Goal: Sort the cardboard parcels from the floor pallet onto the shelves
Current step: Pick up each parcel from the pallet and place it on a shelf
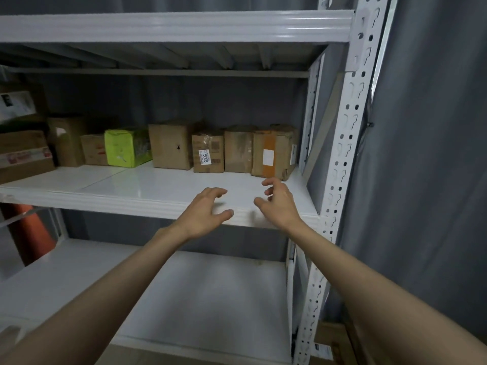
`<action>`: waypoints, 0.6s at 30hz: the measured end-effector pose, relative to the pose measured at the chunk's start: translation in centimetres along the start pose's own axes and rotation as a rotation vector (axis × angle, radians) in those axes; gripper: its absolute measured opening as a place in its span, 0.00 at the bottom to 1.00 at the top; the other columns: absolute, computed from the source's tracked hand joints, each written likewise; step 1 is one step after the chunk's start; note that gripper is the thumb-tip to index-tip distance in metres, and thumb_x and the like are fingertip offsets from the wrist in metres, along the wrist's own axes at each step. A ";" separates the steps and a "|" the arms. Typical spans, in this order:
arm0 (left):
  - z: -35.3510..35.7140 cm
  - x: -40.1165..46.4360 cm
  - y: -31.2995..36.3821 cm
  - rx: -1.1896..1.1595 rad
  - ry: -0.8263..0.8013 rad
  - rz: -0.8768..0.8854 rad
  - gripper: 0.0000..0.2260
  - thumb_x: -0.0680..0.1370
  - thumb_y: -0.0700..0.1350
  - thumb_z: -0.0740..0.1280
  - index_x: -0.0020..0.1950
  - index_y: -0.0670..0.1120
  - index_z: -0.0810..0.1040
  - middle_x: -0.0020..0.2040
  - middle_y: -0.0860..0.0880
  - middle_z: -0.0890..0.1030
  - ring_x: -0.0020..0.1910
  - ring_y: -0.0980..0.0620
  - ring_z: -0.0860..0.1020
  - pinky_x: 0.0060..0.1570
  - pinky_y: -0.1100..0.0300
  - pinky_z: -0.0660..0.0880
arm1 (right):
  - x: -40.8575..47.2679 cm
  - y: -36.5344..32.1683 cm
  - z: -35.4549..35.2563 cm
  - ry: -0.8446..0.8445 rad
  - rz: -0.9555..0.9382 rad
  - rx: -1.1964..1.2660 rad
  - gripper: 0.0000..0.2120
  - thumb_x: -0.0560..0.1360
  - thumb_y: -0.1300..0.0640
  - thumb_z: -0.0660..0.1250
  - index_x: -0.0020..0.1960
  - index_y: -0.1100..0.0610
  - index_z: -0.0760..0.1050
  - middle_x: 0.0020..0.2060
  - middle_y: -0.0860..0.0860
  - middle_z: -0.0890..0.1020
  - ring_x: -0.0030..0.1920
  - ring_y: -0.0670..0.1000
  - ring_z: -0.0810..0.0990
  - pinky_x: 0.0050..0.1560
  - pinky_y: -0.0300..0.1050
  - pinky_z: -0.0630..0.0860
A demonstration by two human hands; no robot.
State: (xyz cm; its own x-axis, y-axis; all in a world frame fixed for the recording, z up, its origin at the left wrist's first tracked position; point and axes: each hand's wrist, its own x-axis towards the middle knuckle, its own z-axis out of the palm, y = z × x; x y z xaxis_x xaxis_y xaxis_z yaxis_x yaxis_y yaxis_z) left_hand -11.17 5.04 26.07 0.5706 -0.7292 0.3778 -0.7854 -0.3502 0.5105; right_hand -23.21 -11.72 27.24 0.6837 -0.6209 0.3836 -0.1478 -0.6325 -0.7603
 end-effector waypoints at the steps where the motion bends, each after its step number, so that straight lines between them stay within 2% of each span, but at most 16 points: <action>1: 0.3 1.1 -0.2 -0.011 -0.014 -0.002 0.27 0.80 0.54 0.68 0.76 0.51 0.66 0.73 0.51 0.69 0.71 0.51 0.69 0.64 0.61 0.64 | 0.9 0.2 -0.1 0.026 0.009 0.018 0.23 0.77 0.55 0.71 0.69 0.52 0.68 0.64 0.53 0.73 0.61 0.53 0.75 0.62 0.51 0.77; 5: 1.2 6.1 -0.9 -0.063 -0.019 -0.004 0.28 0.79 0.55 0.69 0.77 0.51 0.65 0.73 0.50 0.69 0.69 0.51 0.71 0.63 0.60 0.67 | 4.9 1.4 -0.2 0.112 0.067 0.109 0.25 0.78 0.55 0.70 0.72 0.55 0.66 0.68 0.54 0.69 0.67 0.56 0.72 0.70 0.54 0.72; 9: 2.8 11.0 -1.7 -0.132 -0.065 -0.033 0.29 0.79 0.56 0.69 0.77 0.52 0.64 0.74 0.51 0.69 0.69 0.50 0.71 0.62 0.58 0.69 | 9.4 2.7 0.0 0.175 0.085 0.176 0.28 0.79 0.54 0.70 0.74 0.56 0.63 0.71 0.55 0.67 0.69 0.56 0.71 0.73 0.56 0.70; 13: 5.6 15.9 -2.0 -0.407 -0.023 -0.138 0.31 0.77 0.54 0.72 0.77 0.53 0.63 0.74 0.53 0.69 0.70 0.50 0.71 0.57 0.58 0.69 | 12.7 5.3 0.7 0.266 0.120 0.198 0.29 0.80 0.54 0.70 0.75 0.55 0.61 0.73 0.52 0.63 0.71 0.55 0.70 0.73 0.51 0.69; 18: 9.0 21.1 -2.7 -0.533 -0.048 -0.184 0.40 0.75 0.50 0.75 0.81 0.53 0.55 0.79 0.49 0.63 0.76 0.47 0.65 0.69 0.53 0.68 | 15.9 8.2 1.4 0.339 0.195 0.168 0.34 0.78 0.54 0.71 0.78 0.55 0.58 0.75 0.54 0.62 0.75 0.57 0.65 0.75 0.54 0.66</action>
State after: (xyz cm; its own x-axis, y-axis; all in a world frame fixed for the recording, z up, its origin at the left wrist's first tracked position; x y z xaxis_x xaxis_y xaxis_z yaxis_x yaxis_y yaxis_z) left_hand 0.89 -14.69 25.72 0.6651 -0.7147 0.2165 -0.4373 -0.1379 0.8887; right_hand -12.51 -26.12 26.38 0.3769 -0.8561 0.3537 -0.1135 -0.4217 -0.8996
